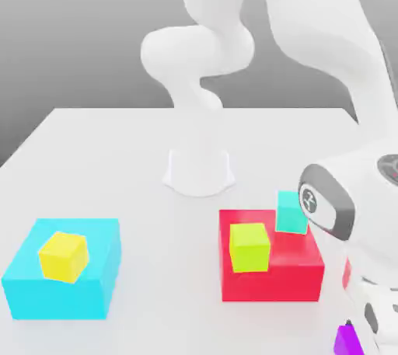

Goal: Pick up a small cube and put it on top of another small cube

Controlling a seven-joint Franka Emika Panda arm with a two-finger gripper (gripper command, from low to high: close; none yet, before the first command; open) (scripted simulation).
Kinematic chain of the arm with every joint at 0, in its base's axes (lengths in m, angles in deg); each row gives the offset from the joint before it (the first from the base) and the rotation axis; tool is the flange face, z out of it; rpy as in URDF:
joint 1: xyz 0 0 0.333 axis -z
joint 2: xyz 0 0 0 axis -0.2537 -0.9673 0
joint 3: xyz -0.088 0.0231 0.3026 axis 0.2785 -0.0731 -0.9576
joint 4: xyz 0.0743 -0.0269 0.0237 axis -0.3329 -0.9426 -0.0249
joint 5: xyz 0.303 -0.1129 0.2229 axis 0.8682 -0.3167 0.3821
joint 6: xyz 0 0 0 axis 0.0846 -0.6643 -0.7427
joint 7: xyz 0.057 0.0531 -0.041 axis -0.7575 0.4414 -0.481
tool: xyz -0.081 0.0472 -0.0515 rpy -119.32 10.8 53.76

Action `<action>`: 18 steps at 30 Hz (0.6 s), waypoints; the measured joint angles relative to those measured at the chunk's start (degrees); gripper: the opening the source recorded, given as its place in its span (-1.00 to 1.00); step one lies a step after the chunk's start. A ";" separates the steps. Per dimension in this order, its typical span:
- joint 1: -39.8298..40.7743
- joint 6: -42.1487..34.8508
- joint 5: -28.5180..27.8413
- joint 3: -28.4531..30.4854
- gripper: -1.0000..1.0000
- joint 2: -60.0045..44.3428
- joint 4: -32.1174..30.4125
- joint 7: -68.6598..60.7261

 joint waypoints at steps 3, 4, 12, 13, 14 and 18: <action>-0.01 -0.06 -0.02 -0.01 -1.00 0.02 -0.01 -0.03; 0.07 -1.15 0.07 -0.12 -1.00 1.41 -0.31 -0.11; 2.21 -9.45 3.57 0.10 -1.00 17.25 -7.90 0.94; 2.52 -10.13 4.04 0.35 -1.00 19.31 -9.29 1.39; 2.83 -10.83 4.44 0.62 -1.00 21.37 -10.67 1.88; 4.47 -13.50 5.18 1.72 -1.00 29.64 -16.26 4.49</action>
